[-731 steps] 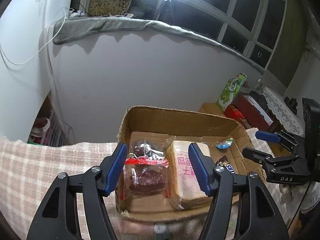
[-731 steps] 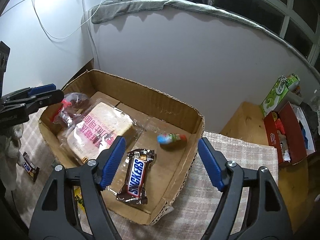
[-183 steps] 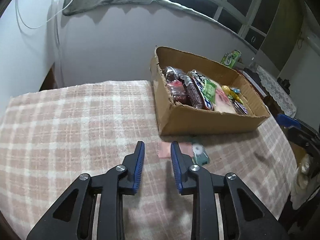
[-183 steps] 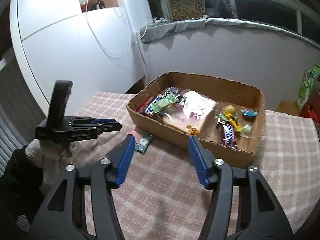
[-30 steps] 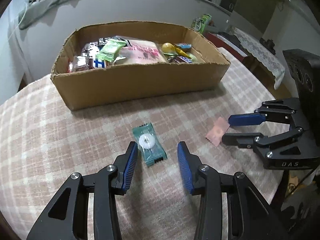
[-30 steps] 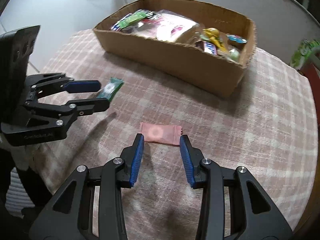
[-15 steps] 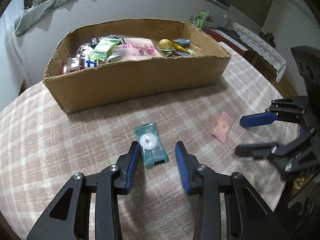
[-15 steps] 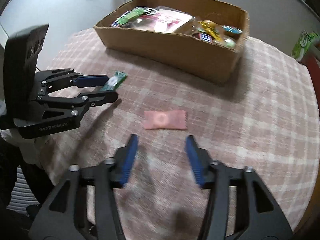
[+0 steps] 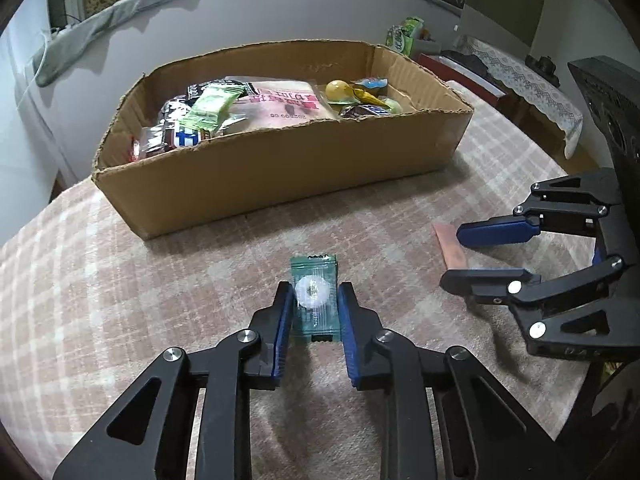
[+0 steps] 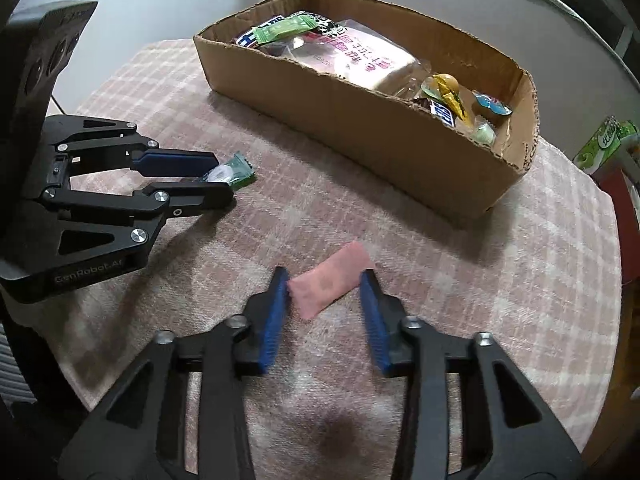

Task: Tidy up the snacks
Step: 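Grasp the green candy with the left gripper while the right grasps the pink candy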

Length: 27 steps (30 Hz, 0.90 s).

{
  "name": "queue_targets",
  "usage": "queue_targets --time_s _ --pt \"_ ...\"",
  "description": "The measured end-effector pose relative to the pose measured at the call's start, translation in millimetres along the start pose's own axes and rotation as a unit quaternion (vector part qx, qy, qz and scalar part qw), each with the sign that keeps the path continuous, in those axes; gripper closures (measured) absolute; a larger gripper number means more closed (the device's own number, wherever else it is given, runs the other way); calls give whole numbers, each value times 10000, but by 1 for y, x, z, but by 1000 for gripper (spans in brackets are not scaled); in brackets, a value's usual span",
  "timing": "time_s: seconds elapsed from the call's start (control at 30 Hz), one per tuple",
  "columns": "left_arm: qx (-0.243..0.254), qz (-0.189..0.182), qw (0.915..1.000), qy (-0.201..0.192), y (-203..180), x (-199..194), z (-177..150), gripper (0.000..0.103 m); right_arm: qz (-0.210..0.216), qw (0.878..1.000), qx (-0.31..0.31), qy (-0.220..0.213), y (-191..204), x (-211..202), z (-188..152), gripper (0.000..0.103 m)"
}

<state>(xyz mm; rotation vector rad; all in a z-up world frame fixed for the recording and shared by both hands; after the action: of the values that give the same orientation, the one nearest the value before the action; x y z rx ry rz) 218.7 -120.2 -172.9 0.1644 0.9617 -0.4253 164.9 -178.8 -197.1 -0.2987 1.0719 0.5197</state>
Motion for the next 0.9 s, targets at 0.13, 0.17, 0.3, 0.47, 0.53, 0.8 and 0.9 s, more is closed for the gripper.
queue_targets --time_s 0.13,0.17,0.3,0.47,0.53,0.8,0.9 --pt "-55 -2 10000 -33 2 -2 -3 83 41 10000 -10 -10 2 -1 0 76" --pt "-75 -10 10000 -37 2 -3 -3 83 29 10000 -24 -13 3 -1 0 76" --pt "-82 1 10000 -42 4 -7 -7 84 87 9999 81 52 -2 -3 -3 75" --pt "-55 -23 9999 -86 4 -11 -10 84 161 9981 587 100 -12 -13 -6 37" --pt "-43 -62 9999 -94 4 -11 -11 84 387 9957 791 299 -11 -10 -8 37" --pt "-69 -143 9998 -154 10 -15 -14 83 121 9972 601 422 -2 8 12 45" --pt "-66 -146 9998 -156 10 -15 -15 84 -81 9985 301 442 7 9 14 59"
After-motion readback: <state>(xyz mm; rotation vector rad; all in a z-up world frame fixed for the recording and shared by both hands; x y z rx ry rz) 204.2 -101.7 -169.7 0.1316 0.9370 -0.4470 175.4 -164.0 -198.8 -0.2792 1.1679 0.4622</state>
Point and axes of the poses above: each gripper's, at about its wrist camera, not at the fingertips, and x roughly the way its jaws point, y to its left, z to its top, the point moved 8 cm from there along x, roughly the way its jaws point
